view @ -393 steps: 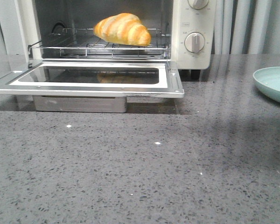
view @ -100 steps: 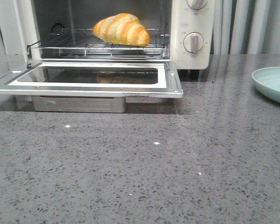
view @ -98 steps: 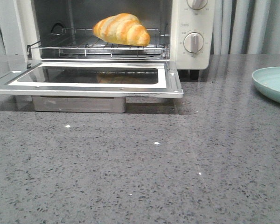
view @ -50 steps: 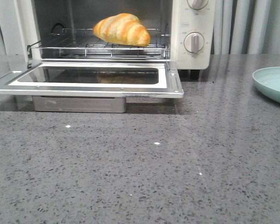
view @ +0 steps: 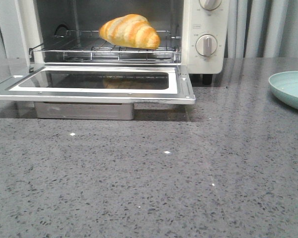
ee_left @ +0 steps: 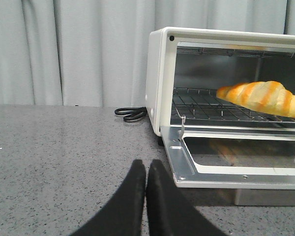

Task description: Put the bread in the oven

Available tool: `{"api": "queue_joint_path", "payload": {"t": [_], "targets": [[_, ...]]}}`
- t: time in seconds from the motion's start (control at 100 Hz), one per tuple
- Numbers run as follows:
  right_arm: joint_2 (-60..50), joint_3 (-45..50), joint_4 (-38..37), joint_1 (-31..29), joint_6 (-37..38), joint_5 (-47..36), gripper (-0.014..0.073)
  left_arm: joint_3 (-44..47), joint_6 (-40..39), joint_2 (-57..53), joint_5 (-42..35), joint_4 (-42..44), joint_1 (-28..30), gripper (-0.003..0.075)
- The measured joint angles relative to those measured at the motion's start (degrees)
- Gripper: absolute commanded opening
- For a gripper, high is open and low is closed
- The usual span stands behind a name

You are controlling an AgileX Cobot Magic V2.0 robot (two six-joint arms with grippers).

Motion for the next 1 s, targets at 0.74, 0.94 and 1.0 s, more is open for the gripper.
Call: {"api": "queue_joint_path", "payload": {"t": [0.74,0.94,1.0], "targets": [[0.0,-0.1,0.0,0.0,-0.1,3.2,-0.0074,0.0,0.0,0.0,0.0,0.0,0.0,-0.0021],[0.0,-0.1,0.0,0.0,0.0,3.3,-0.0074,0.0,0.0,0.0,0.0,0.0,0.0,-0.0022],[0.0,-0.1,0.0,0.0,0.0,3.3,-0.0074,0.0,0.0,0.0,0.0,0.0,0.0,-0.0022]]}}
